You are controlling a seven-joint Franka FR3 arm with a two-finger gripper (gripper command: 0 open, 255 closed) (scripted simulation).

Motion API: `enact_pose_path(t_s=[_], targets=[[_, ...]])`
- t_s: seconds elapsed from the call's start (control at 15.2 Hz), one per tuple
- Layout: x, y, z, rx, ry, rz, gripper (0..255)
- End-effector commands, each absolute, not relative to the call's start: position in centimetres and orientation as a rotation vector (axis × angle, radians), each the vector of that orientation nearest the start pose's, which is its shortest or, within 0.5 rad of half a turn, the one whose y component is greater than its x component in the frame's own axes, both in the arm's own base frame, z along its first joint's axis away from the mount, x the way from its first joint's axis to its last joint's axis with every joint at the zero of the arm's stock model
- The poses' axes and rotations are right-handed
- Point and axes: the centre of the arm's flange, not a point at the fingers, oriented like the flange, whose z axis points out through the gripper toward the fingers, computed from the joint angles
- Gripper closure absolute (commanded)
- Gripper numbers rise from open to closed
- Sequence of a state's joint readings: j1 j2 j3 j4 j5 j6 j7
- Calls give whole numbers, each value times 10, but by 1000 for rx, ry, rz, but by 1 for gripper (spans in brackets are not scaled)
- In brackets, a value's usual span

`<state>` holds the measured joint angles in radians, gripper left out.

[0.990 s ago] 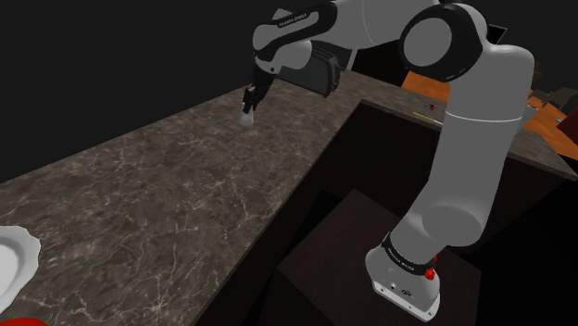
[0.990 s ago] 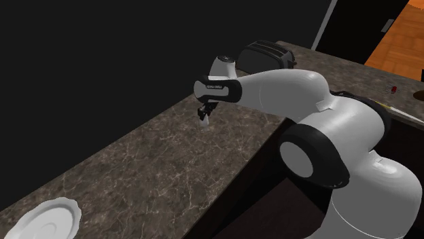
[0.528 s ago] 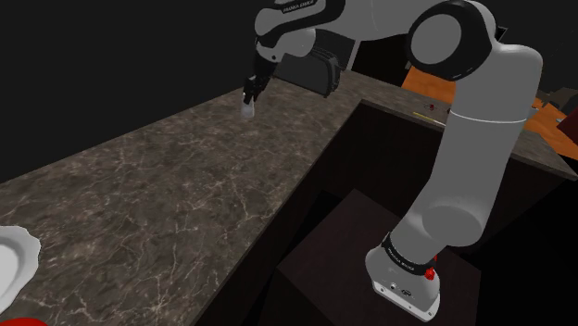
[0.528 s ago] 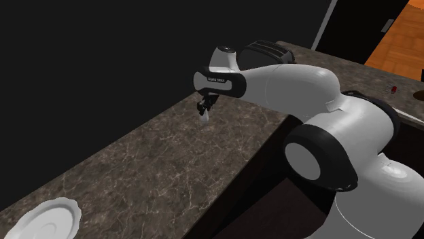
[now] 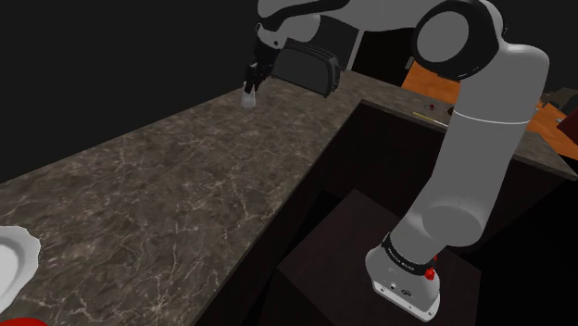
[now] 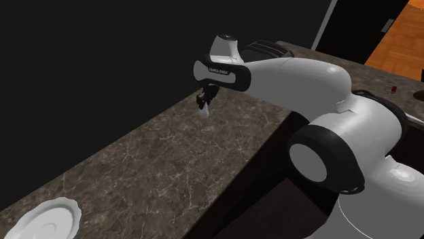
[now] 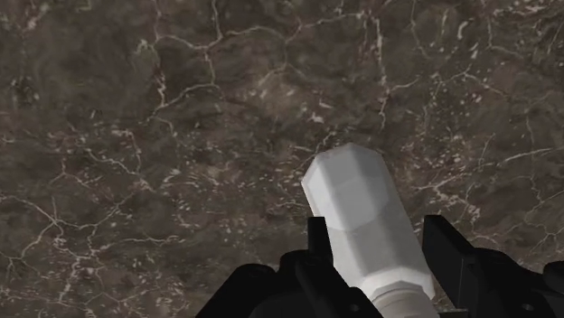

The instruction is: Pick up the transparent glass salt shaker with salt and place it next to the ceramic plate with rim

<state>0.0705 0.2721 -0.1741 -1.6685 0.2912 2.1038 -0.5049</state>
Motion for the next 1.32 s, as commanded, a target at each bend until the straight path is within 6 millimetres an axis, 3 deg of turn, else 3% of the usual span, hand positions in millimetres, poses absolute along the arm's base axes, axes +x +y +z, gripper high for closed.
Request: enact_pose_path(t_s=[0.0,0.53,1.25], targets=[[655,-44,477,-2937,-420,-336,255],[655,-44,514,-2937,-420,-336,255],[602,91,515,-2937,-420,-336,255]])
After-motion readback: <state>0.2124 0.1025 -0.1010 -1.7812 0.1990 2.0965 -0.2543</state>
